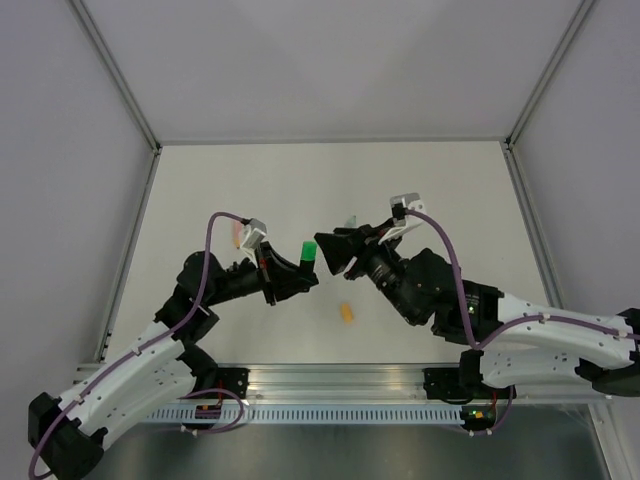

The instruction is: Insert the pens into the pen caps

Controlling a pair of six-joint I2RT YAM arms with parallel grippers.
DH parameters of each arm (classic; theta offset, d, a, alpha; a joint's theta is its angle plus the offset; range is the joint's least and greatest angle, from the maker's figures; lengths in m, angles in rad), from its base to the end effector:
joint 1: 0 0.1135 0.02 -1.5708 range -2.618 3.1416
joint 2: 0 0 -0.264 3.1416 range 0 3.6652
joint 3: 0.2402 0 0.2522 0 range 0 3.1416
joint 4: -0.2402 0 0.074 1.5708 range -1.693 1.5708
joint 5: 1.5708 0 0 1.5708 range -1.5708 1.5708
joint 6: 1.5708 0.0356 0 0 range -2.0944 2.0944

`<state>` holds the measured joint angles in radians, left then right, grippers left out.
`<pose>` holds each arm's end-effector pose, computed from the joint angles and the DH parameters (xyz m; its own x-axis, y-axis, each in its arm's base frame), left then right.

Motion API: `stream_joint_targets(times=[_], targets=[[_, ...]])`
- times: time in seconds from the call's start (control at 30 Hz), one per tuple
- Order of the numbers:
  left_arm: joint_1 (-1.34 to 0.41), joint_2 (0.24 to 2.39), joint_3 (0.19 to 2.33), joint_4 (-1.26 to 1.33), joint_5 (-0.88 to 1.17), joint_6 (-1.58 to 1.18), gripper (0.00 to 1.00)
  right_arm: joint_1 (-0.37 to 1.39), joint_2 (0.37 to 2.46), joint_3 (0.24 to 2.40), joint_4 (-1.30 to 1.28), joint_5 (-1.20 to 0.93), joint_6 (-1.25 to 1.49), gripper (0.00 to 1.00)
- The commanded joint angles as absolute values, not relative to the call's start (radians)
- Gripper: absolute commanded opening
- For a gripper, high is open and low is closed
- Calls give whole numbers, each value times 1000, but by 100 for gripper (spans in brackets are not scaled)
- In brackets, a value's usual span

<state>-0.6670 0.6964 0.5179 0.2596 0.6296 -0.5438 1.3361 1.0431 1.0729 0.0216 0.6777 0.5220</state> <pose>0.1219 -0.1226 0.3067 -0.4428 -0.1836 -0.8776 0.8554 0.2068 -0.4749 0.0756 0.2202 0.4141 -0.2948 0.4373 -0.8496 -0.5365 0.6600 0.5259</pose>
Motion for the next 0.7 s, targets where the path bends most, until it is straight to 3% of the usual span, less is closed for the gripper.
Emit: stream_joint_targets(times=[0.0, 0.13, 0.4, 0.63, 0.67], targets=[[-657, 738, 502, 198, 430, -535, 2, 1296, 997, 1160, -97, 939, 416, 62], [-657, 862, 532, 66, 276, -537, 2, 1243, 948, 1187, -218, 920, 433, 70], [-657, 1383, 667, 74, 195, -623, 2, 1238, 781, 931, -256, 822, 485, 74], [-655, 1557, 719, 75, 126, -689, 3, 1238, 730, 851, -267, 833, 476, 76], [-657, 1572, 724, 68, 115, -692, 9, 1239, 730, 845, -265, 830, 474, 76]])
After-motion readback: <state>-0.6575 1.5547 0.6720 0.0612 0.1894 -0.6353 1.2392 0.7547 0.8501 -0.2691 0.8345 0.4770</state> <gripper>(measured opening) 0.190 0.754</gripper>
